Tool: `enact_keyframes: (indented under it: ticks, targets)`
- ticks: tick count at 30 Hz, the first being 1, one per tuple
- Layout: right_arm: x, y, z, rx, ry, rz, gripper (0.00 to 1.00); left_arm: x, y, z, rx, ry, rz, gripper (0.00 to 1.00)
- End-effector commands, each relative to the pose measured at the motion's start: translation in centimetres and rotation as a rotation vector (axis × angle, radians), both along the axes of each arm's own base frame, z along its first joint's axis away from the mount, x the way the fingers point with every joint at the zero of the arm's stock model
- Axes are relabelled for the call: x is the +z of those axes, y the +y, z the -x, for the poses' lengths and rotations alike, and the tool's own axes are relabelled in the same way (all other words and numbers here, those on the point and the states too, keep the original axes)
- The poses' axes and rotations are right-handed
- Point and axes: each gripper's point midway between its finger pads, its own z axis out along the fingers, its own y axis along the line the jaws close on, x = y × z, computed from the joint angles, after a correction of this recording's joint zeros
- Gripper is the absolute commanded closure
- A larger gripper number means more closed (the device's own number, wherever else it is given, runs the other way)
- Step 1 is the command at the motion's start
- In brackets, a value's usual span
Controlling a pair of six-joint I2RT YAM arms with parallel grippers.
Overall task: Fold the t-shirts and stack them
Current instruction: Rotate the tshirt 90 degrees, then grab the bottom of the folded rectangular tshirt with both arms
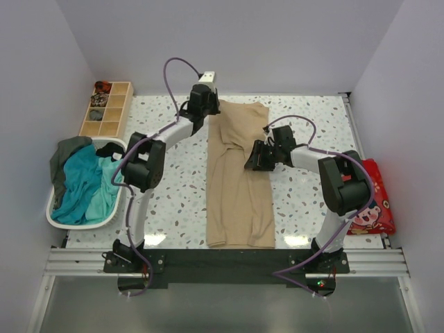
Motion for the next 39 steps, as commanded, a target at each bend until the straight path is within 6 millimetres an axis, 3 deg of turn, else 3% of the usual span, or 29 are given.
enact_keyframes:
  ticks: [1,5,6,7,9,10,11,13,15,18,19,21,22,24,25,27,28,30,31,33,34,36,39]
  targets:
    - [-6.8,-3.7,4.3,-0.039,0.188,0.208,0.46,3.7,2.0,-1.0,0.077,-0.096,0.047,1.0]
    - [-6.9,-3.7,4.3,-0.037,0.188,0.21,0.46,1.3,2.3,-1.2,0.085,-0.02,0.033,1.0]
    - [-6.9,-3.7,4.3,-0.038,0.192,0.21,0.46,0.8,2.3,-1.3,0.076,-0.009,0.03,0.89]
    - [-6.8,-3.7,4.2,-0.037,0.184,0.208,0.46,0.3,1.9,-1.1,0.053,0.007,0.031,0.57]
    - [-6.5,-3.6,4.0,-0.04,0.171,0.204,0.46,-0.8,1.7,-1.2,0.05,0.028,0.027,0.38]
    - [-5.9,-3.8,3.6,-0.051,0.148,0.208,0.45,-1.0,1.7,-1.1,0.045,0.032,0.029,0.06]
    - [-5.6,-3.8,3.5,-0.053,0.136,0.209,0.45,-0.9,1.6,-1.2,0.044,0.036,0.029,0.0]
    - [-4.5,-3.8,2.9,-0.059,0.088,0.198,0.45,-1.3,2.2,-1.0,0.067,0.067,0.005,0.0]
    - [-2.3,-3.7,2.5,-0.058,0.021,0.183,0.44,-0.6,2.4,-0.7,0.069,0.083,-0.008,0.0]
    - [1.3,-4.0,1.6,-0.07,-0.078,0.182,0.43,0.6,2.9,1.3,0.068,0.11,-0.005,0.0]
    - [2.0,-4.2,1.8,-0.068,-0.087,0.191,0.43,0.9,3.3,3.3,0.051,0.127,0.007,0.0]
    - [3.8,-4.8,1.7,-0.091,-0.129,0.208,0.43,2.0,3.2,5.1,0.042,0.109,0.073,0.0]
    - [4.1,-5.2,2.1,-0.097,-0.123,0.223,0.43,1.6,3.6,7.7,0.031,0.14,0.086,0.0]
    - [5.4,-5.8,2.5,-0.109,-0.148,0.237,0.42,1.4,3.3,10.5,0.009,0.168,0.127,0.0]
    - [5.3,-6.4,3.3,-0.116,-0.122,0.264,0.42,0.8,3.2,13.3,-0.007,0.193,0.115,0.0]
    - [6.1,-7.4,4.2,-0.137,-0.122,0.293,0.42,0.0,3.2,16.4,-0.012,0.241,0.1,0.0]
    - [5.6,-7.9,5.6,-0.143,-0.08,0.312,0.42,-0.5,3.0,19.1,-0.019,0.256,0.081,0.0]
    - [6.4,-8.3,6.8,-0.154,-0.087,0.304,0.41,-1.1,2.6,22.2,-0.029,0.296,0.083,0.0]
    - [5.8,-8.6,8.2,-0.153,-0.048,0.311,0.41,-1.6,1.9,25.0,-0.065,0.314,0.076,0.0]
    - [5.6,-8.8,9.7,-0.144,-0.016,0.302,0.41,-2.3,0.7,28.4,-0.101,0.358,0.087,0.0]
    - [5.5,-8.6,11.3,-0.134,0.016,0.28,0.41,-3.3,1.1,30.7,-0.12,0.406,0.078,0.0]
    - [5.2,-8.7,13.3,-0.133,0.052,0.261,0.41,-4.3,0.8,34.0,-0.145,0.471,0.074,0.0]
    - [4.9,-8.6,16.2,-0.135,0.087,0.214,0.42,-5.8,1.9,37.9,-0.139,0.539,0.032,0.0]
